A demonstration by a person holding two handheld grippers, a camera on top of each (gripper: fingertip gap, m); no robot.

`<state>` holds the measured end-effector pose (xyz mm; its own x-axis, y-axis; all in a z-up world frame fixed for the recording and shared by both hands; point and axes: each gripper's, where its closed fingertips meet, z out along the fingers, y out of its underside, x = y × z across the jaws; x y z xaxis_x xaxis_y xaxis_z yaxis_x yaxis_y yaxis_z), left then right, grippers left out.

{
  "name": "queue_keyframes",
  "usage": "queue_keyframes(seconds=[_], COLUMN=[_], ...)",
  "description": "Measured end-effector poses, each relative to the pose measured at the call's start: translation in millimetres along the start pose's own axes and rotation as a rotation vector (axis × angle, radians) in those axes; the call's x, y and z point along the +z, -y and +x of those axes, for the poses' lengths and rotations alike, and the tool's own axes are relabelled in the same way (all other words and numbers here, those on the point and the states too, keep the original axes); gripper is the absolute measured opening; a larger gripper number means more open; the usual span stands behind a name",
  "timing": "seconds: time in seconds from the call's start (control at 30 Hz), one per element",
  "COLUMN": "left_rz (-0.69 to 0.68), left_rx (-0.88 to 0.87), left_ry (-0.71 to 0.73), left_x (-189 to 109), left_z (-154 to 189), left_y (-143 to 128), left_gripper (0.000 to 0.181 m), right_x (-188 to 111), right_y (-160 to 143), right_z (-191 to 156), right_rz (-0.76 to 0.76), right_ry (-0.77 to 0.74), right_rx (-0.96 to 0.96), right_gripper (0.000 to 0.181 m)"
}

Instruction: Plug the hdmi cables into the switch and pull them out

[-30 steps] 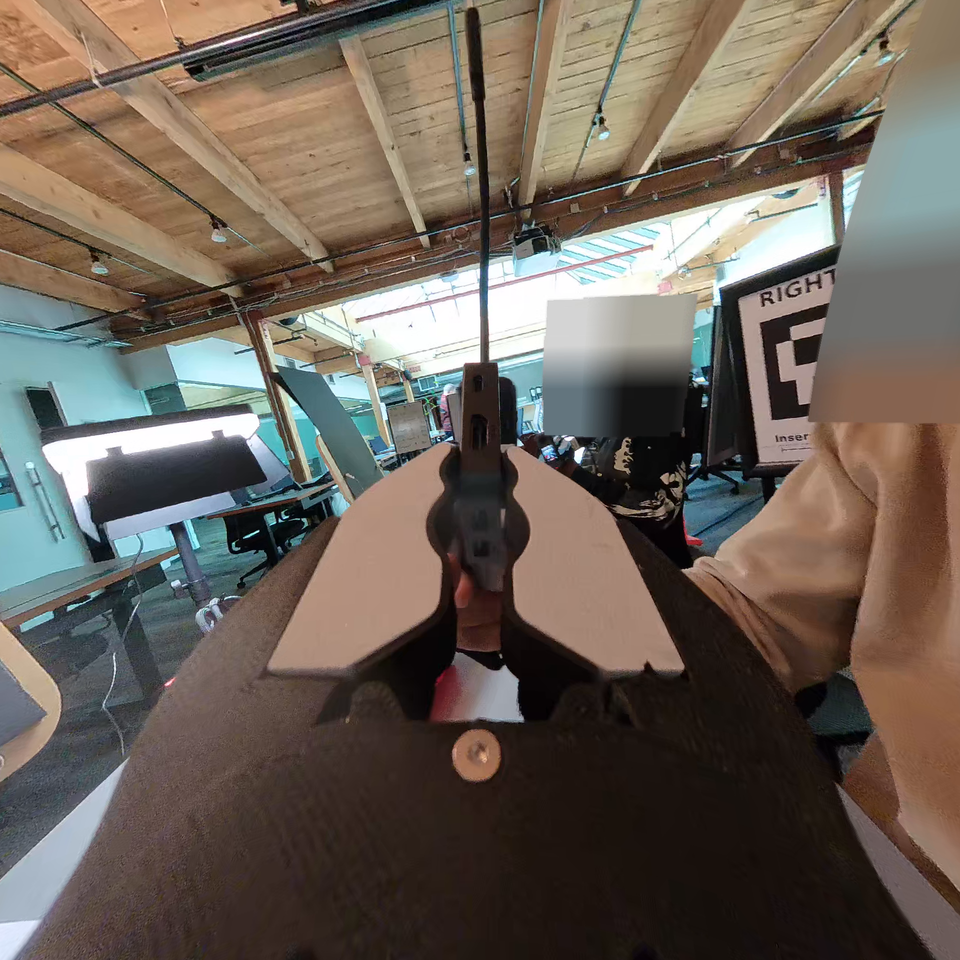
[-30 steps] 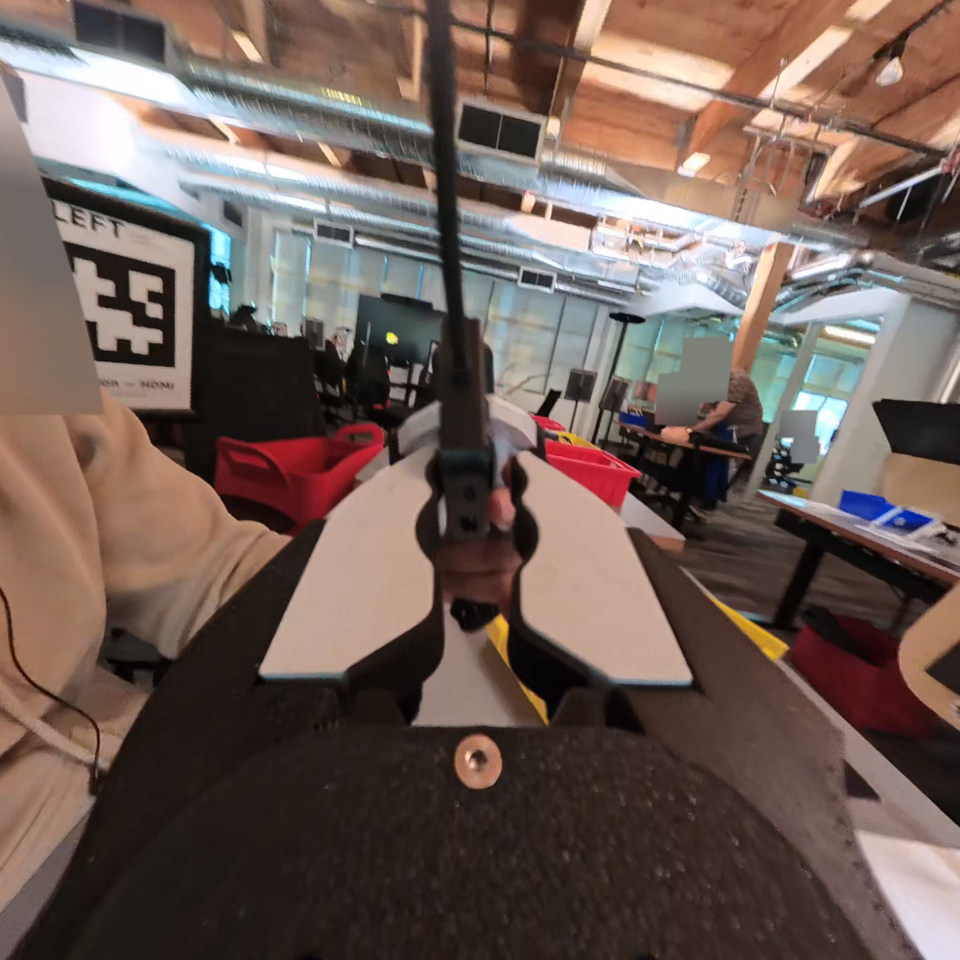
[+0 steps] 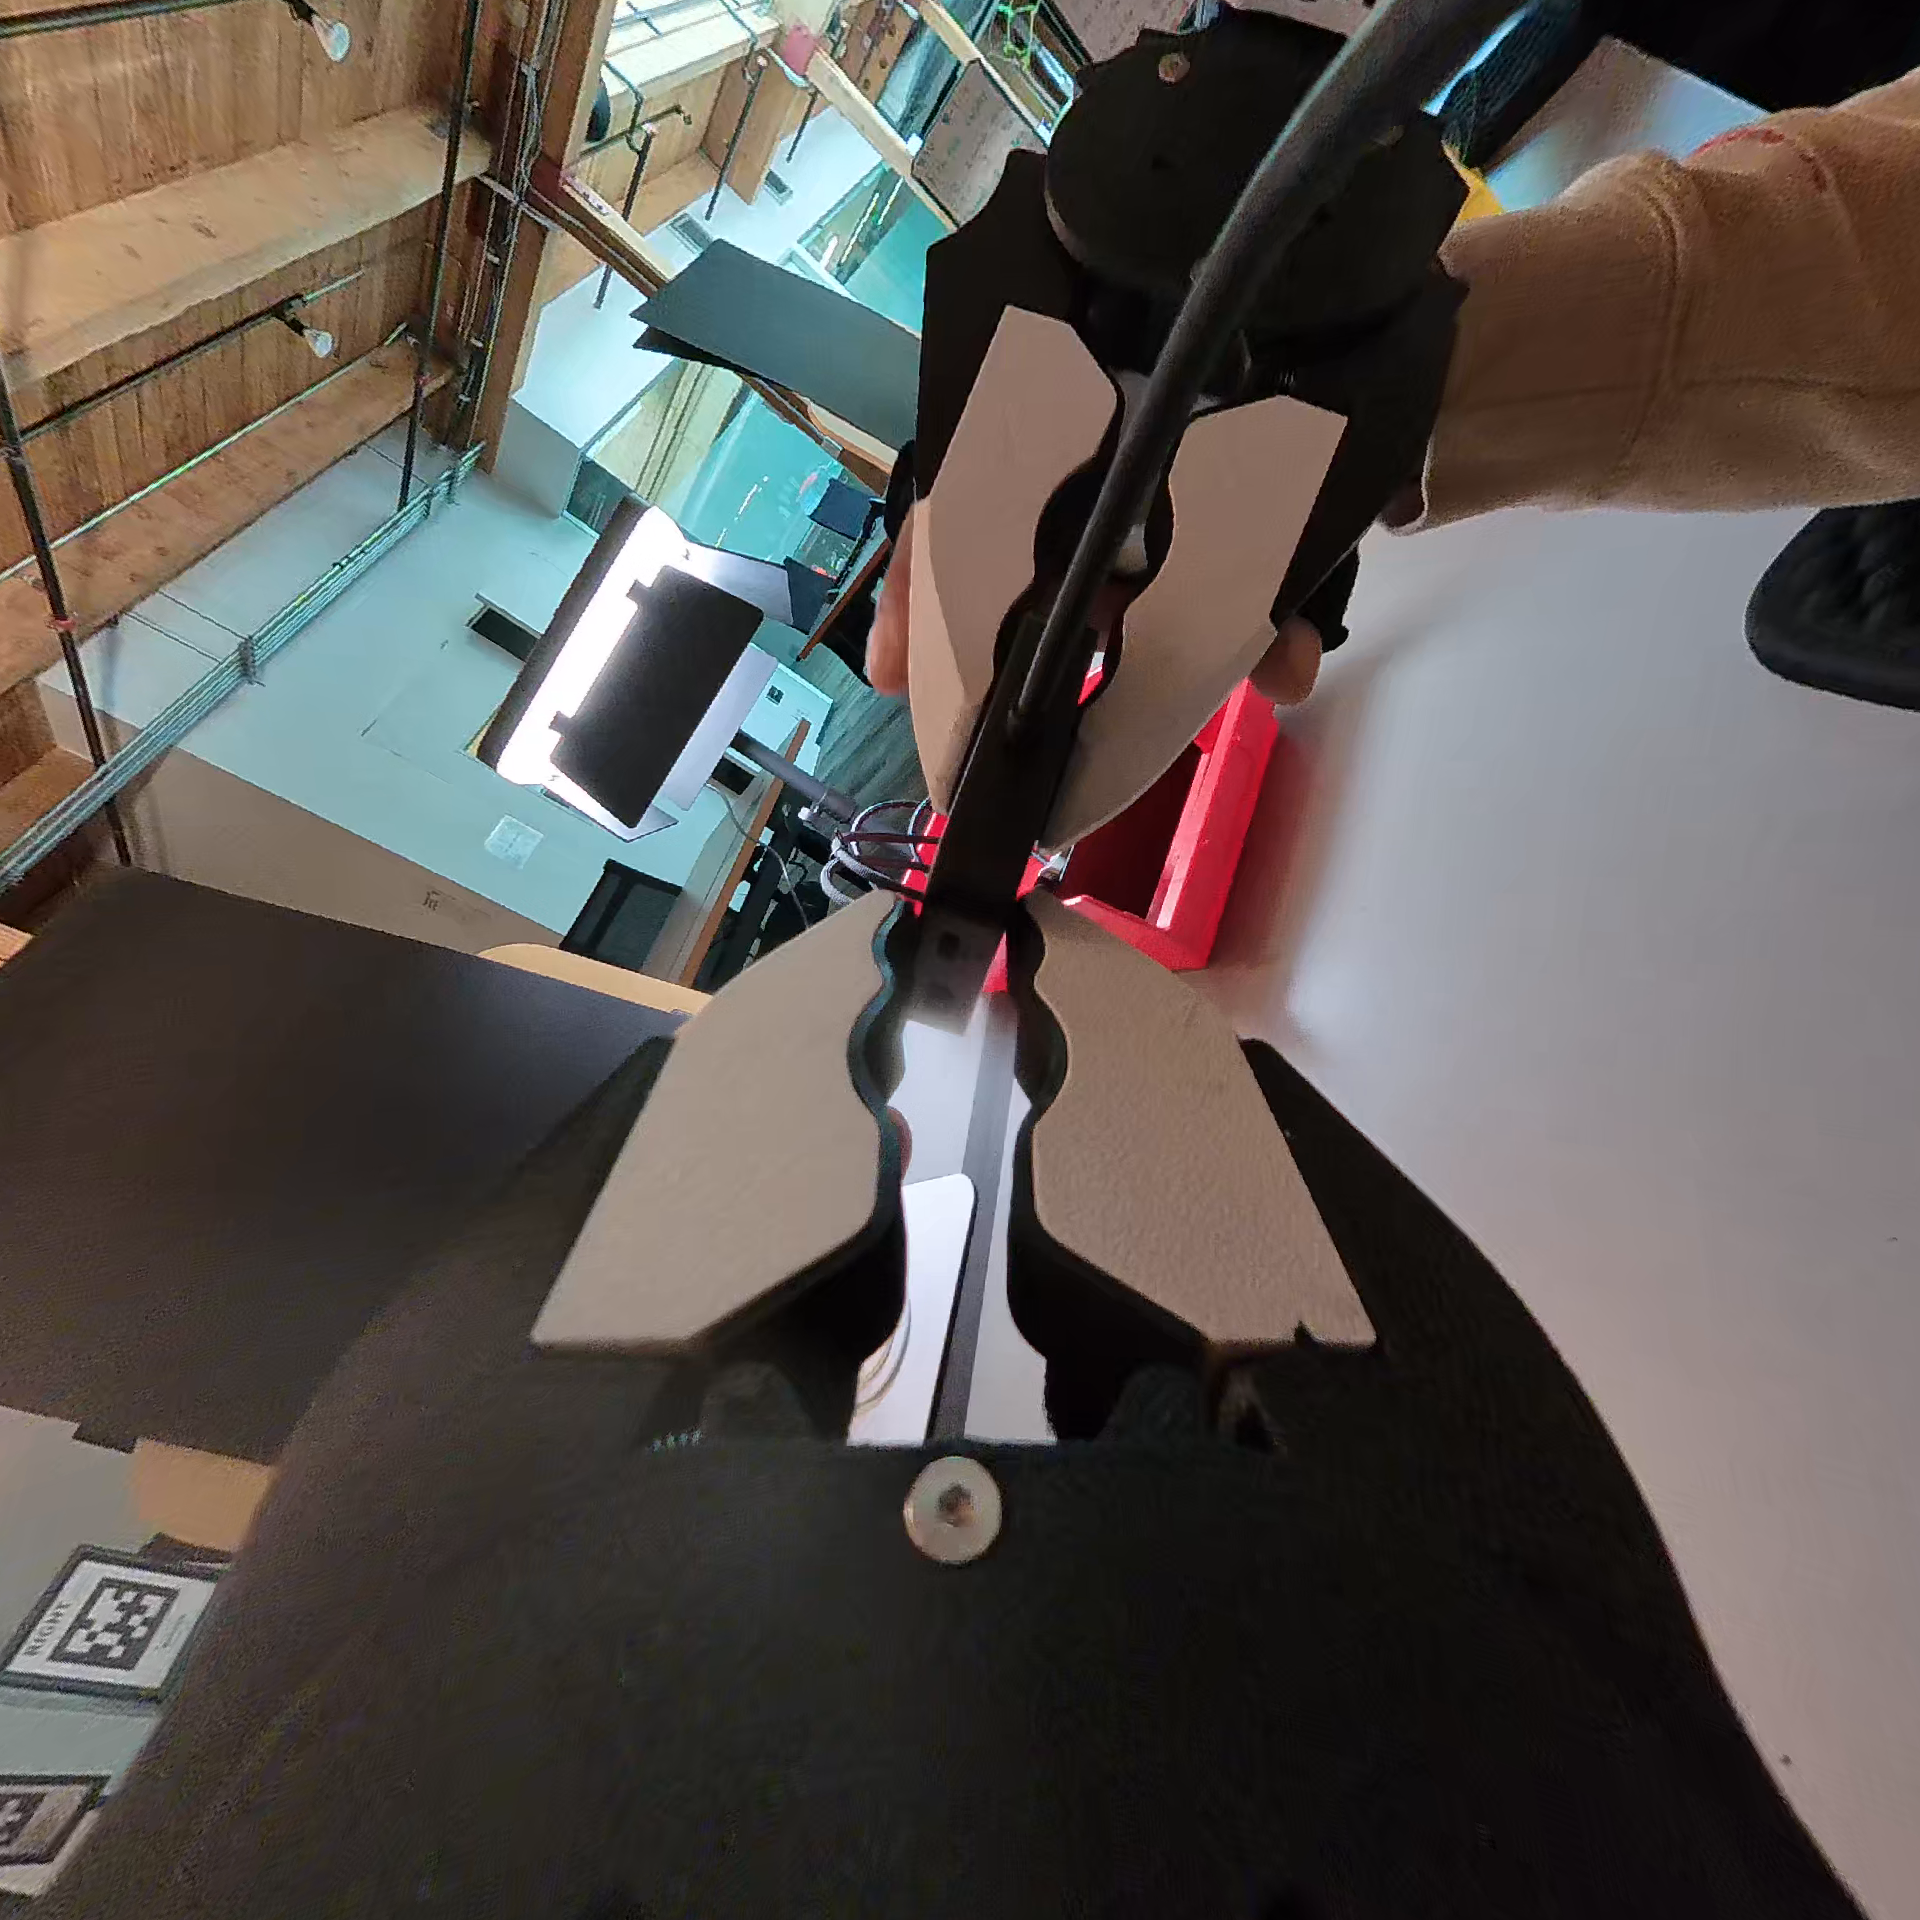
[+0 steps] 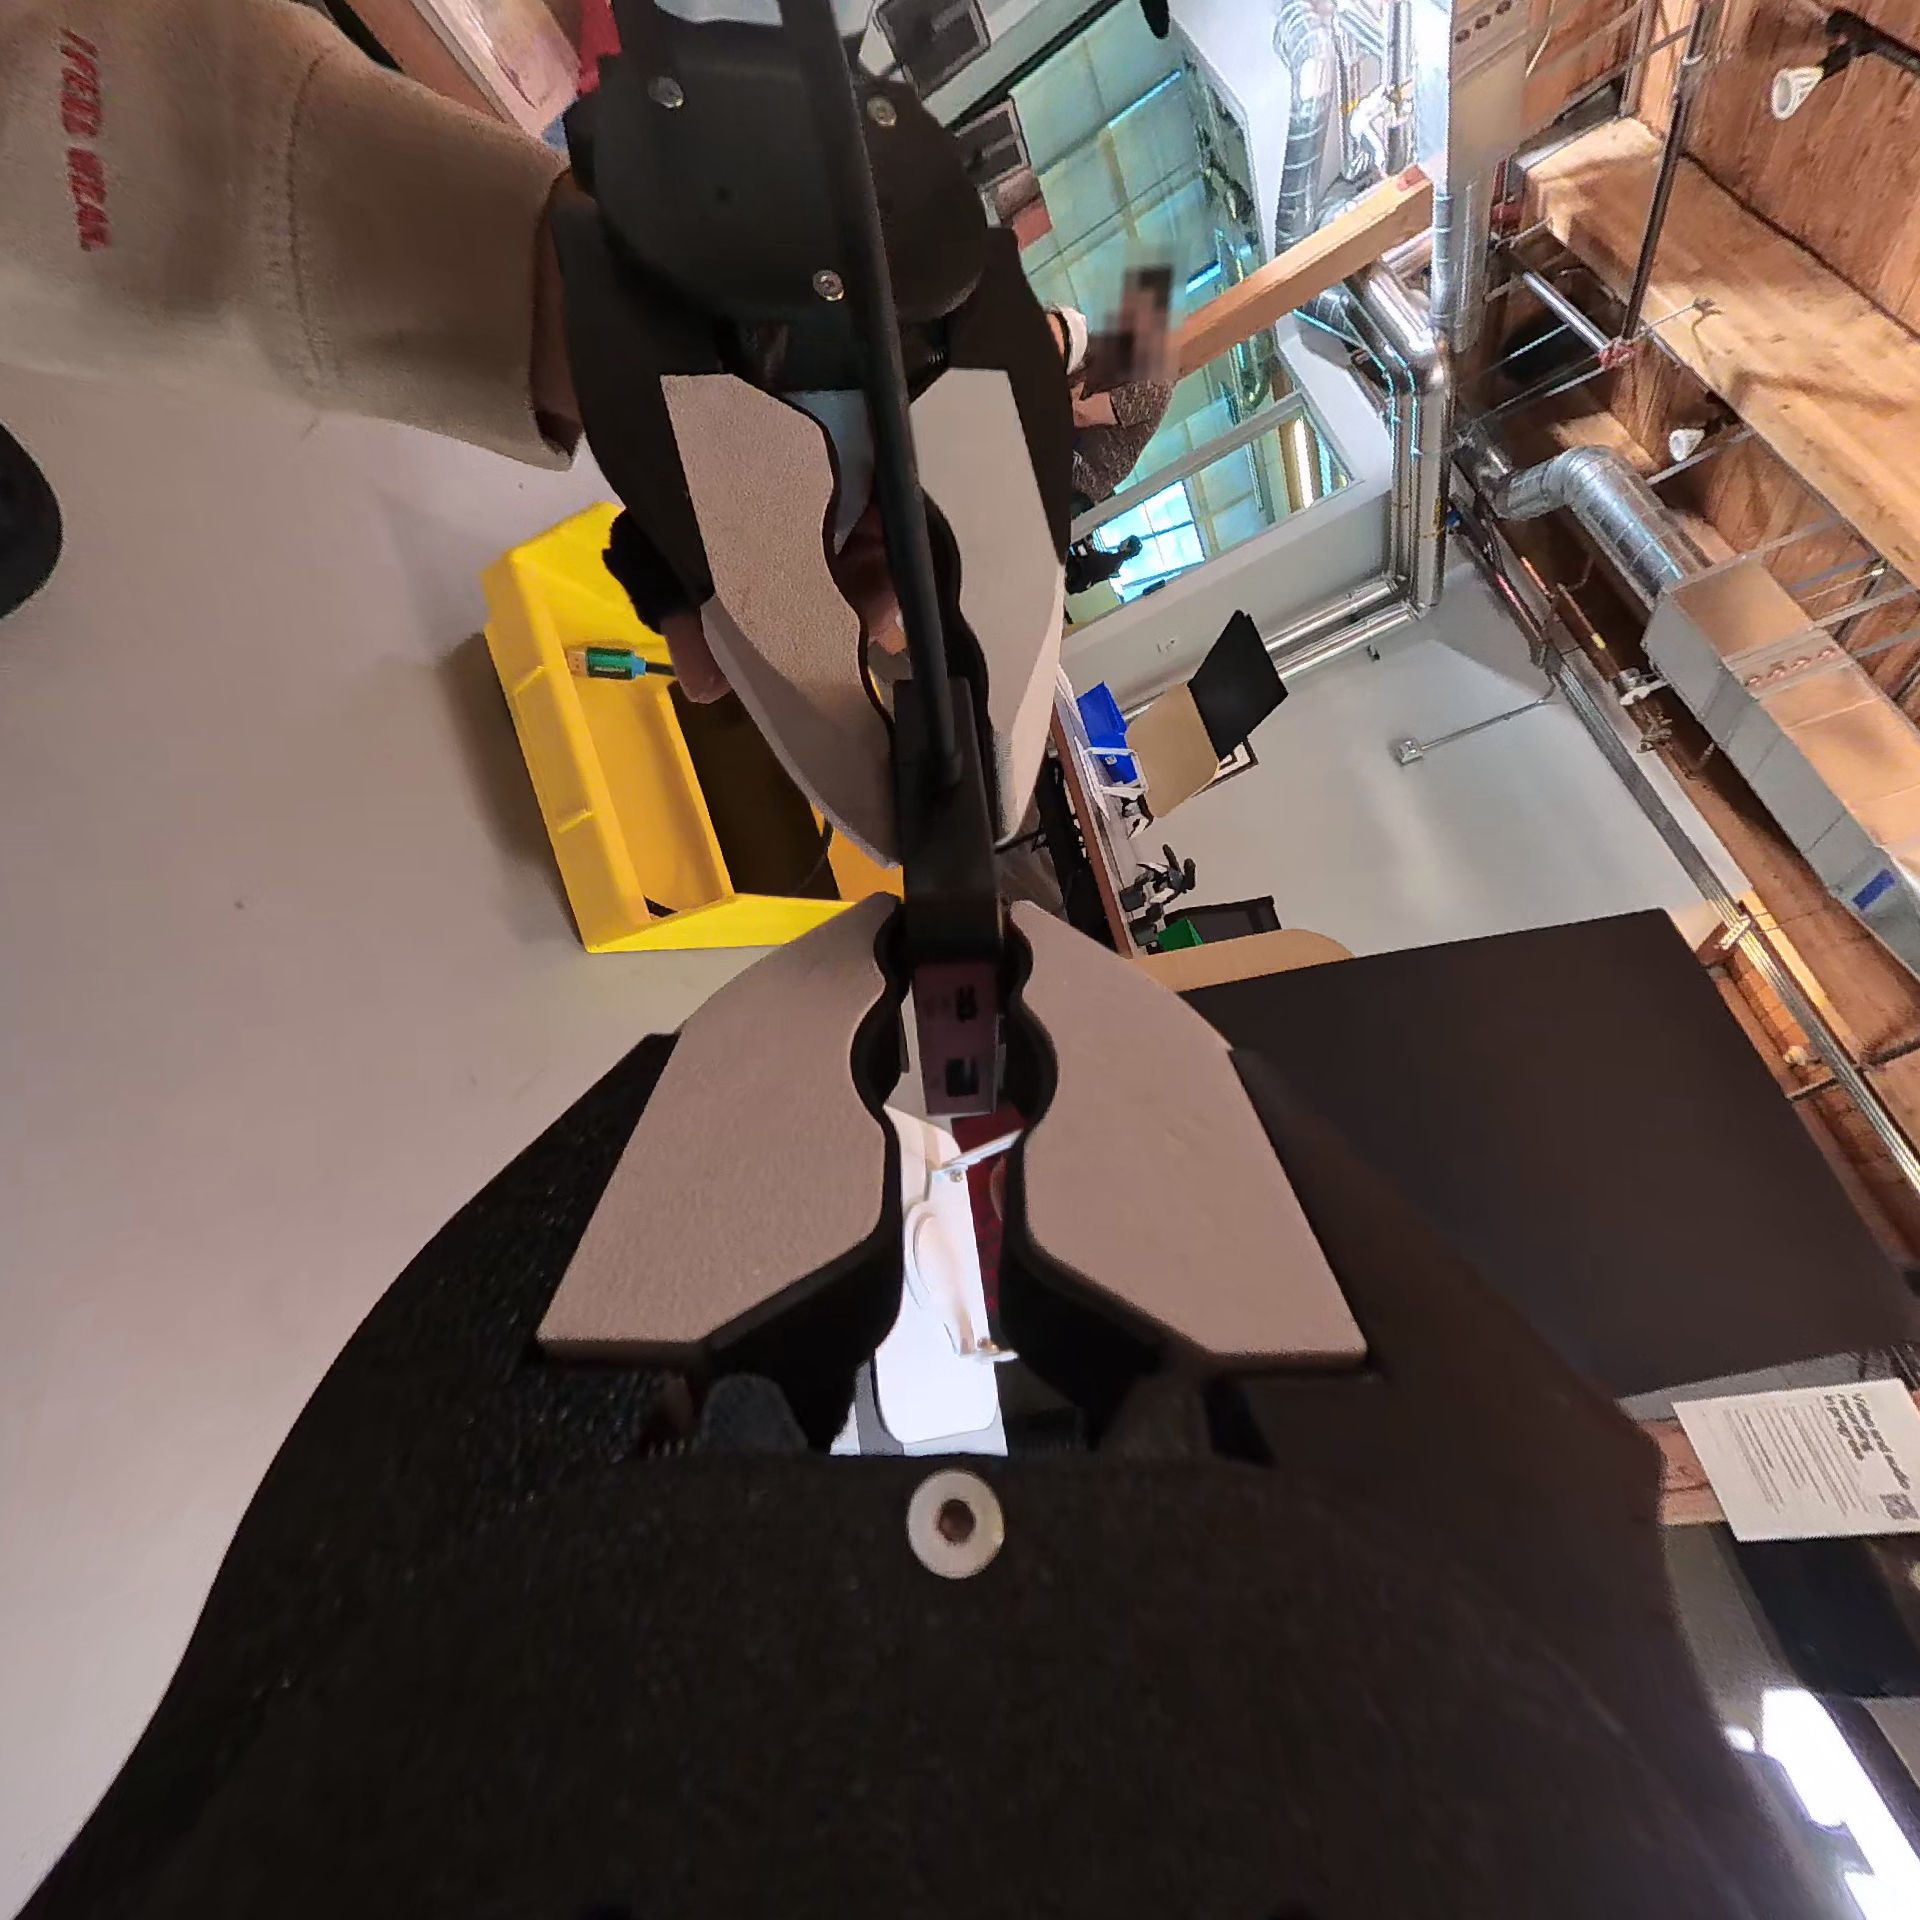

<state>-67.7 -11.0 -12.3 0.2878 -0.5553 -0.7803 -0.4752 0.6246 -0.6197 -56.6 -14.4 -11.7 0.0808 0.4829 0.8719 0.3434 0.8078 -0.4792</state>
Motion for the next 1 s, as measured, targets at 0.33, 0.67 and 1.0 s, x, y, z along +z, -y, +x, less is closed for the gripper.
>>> queue_keyframes(seconds=[0.33, 0.67, 1.0], left_rz=[-0.052, -0.459, -1.127], left_rx=[-0.059, -0.561, -0.756], left_ry=[-0.016, 0.336, 0.584], left_x=[-2, -82, -184], left_z=[0, -78, -57], left_y=[-5, -145, -310], left_gripper=[0.019, 0.023, 0.03], right_x=[5, -27, -30], right_y=[-5, -47, -74], right_z=[-5, 44, 53], right_rz=[-0.029, 0.01, -0.019], right_ry=[0.004, -0.125, -0.167], right_rx=[-0.037, 0.221, 0.293], right_gripper=[0.014, 0.014, 0.013])
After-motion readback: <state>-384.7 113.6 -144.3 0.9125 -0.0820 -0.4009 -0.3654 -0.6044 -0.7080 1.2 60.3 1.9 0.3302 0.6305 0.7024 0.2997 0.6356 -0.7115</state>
